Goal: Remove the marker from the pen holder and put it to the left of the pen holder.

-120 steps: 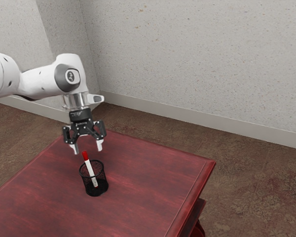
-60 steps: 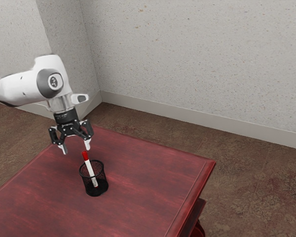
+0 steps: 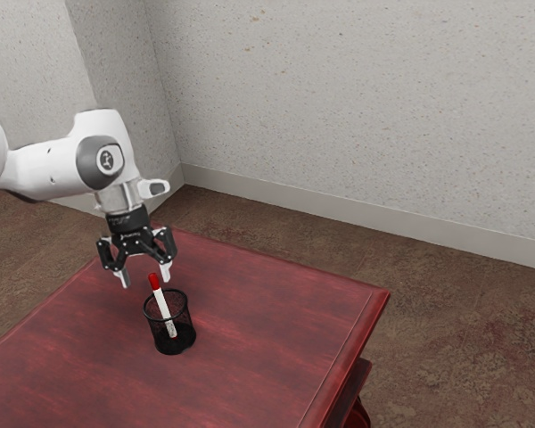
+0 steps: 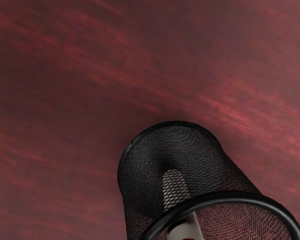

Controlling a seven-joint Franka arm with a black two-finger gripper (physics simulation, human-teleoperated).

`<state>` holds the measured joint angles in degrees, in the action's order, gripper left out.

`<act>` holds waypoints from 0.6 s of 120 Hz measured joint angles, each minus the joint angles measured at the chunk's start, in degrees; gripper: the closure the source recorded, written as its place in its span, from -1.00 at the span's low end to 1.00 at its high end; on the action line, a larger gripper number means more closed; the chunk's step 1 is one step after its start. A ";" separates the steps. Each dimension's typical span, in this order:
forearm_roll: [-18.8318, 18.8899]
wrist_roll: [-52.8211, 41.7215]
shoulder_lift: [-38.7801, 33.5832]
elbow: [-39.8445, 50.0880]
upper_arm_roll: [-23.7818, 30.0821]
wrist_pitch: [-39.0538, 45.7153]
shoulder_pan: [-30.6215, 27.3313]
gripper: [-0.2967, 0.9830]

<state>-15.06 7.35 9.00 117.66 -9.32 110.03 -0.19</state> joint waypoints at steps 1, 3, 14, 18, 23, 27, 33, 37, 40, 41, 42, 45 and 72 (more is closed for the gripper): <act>-0.02 0.01 0.00 0.01 0.00 0.04 0.06 -0.39; -0.05 0.05 0.00 0.02 0.00 0.12 0.23 -0.39; -0.25 0.33 0.00 0.05 0.00 0.46 1.19 -0.32; -0.34 0.43 0.00 0.17 0.00 0.55 1.30 -0.29; -0.58 0.54 0.00 0.33 0.00 0.65 1.34 -0.24; -0.75 0.63 0.00 0.43 -0.02 0.71 1.35 -0.21; -1.00 0.76 0.00 0.71 -0.18 0.79 1.32 -0.15; -1.18 0.83 0.00 0.81 -0.30 0.83 1.23 -0.10; -1.28 0.89 0.00 0.85 -0.35 0.85 1.17 -0.06; -1.31 0.91 0.00 0.86 -0.36 0.86 1.16 -0.05; -1.34 0.92 0.00 0.87 -0.38 0.87 1.15 -0.03; -1.48 0.98 0.00 0.89 -0.40 0.89 1.14 0.00; -2.45 1.41 0.20 0.82 -0.52 1.01 1.13 0.28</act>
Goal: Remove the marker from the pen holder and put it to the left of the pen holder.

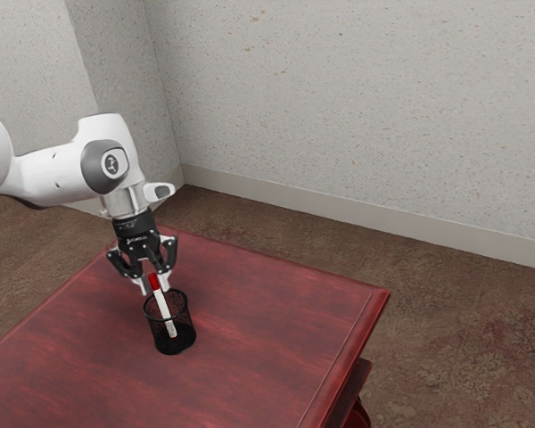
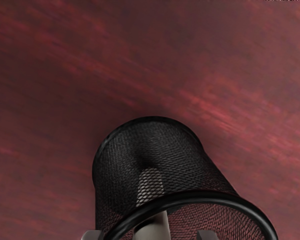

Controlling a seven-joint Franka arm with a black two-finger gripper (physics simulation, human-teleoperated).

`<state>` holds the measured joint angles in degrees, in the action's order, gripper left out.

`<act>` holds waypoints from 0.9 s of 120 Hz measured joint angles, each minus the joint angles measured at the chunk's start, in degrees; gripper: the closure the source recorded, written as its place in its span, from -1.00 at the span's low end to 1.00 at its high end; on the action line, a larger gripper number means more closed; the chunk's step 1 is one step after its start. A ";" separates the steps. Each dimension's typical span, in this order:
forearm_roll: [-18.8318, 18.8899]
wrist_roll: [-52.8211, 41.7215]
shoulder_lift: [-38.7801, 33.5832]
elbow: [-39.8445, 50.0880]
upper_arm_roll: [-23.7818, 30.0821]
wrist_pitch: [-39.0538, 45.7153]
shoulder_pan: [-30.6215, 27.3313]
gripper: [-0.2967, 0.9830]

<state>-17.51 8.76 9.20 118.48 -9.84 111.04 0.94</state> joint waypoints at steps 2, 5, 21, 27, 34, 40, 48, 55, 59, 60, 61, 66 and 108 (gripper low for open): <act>-0.02 0.02 -0.01 -0.02 0.00 0.00 -0.02 0.30; -0.05 0.05 -0.01 -0.04 0.00 0.01 -0.06 0.32; -0.15 0.22 -0.02 -0.07 0.00 0.03 -0.14 0.44; -0.20 0.29 -0.02 -0.10 0.01 0.04 -0.13 0.49; -0.18 0.40 0.02 -0.18 0.00 0.04 -0.14 0.54; -0.08 0.52 0.05 -0.26 0.00 0.05 -0.16 0.57; 0.11 0.72 0.06 -0.32 0.00 0.06 -0.18 0.60; 0.33 0.89 -0.06 -0.44 0.01 0.07 -0.20 0.62; 0.50 0.97 -0.15 -0.53 0.01 0.05 -0.22 0.63; 0.55 0.99 -0.18 -0.55 0.01 0.04 -0.22 0.63; 0.60 1.01 -0.23 -0.57 0.02 0.03 -0.22 0.63; 0.85 1.10 -0.97 -0.63 -0.15 -0.08 -0.16 0.64; 7.39 1.74 -13.26 -4.11 -2.93 -5.89 -1.67 0.67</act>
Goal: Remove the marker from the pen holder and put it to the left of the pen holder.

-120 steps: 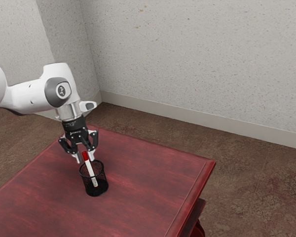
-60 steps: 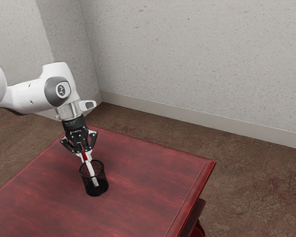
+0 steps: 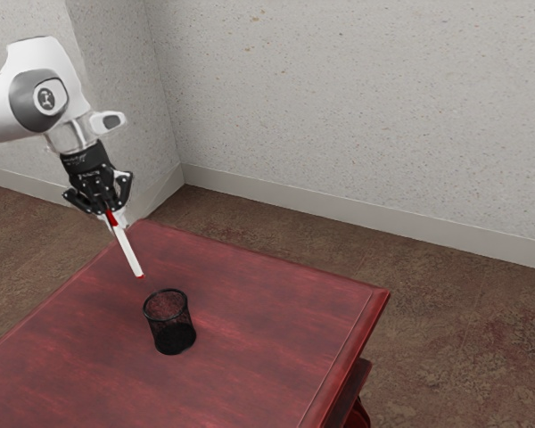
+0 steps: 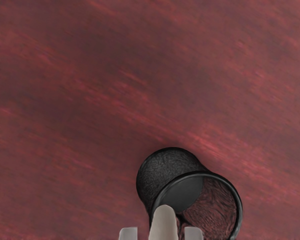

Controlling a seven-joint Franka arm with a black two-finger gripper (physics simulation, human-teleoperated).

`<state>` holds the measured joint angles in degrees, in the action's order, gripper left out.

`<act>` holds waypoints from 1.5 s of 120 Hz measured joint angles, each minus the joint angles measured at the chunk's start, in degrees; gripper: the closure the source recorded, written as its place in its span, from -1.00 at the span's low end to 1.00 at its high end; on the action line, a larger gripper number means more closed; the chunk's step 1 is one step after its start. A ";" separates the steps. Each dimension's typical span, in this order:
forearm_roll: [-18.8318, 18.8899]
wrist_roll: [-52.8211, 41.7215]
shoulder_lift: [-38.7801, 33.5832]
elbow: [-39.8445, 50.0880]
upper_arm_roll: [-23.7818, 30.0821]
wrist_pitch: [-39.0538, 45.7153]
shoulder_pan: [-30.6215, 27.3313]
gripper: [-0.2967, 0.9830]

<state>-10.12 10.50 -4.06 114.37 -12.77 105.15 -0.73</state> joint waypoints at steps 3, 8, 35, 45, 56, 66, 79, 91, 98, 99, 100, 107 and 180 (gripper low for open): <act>1.04 0.07 -0.21 -0.35 0.05 -0.53 0.13 0.67; 2.95 0.17 -0.34 -0.73 0.15 -1.29 0.66 0.67; 20.30 -0.27 6.12 -3.71 1.06 -8.05 5.20 0.68; 26.25 -1.23 9.90 -4.80 1.43 -10.76 7.17 0.68; 29.69 -2.30 14.23 -6.38 1.50 -12.93 8.13 0.68; 29.44 -3.13 21.24 -11.29 1.47 -14.55 7.43 0.68; 26.14 -4.07 25.88 -16.15 1.38 -16.46 5.76 0.68; 24.33 -4.82 27.21 -17.18 1.39 -17.53 4.85 0.68; 23.76 -5.21 27.88 -17.34 1.38 -17.95 4.78 0.67; 23.70 -5.26 28.01 -17.35 1.38 -18.00 4.78 0.67; 23.64 -5.31 28.14 -17.36 1.38 -18.05 4.78 0.67; 23.29 -5.66 28.65 -17.40 1.38 -18.34 4.82 0.67; 11.96 -13.33 11.17 -23.60 0.73 -16.93 6.66 -0.45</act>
<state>1.84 -2.84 7.12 90.78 -12.04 88.22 5.93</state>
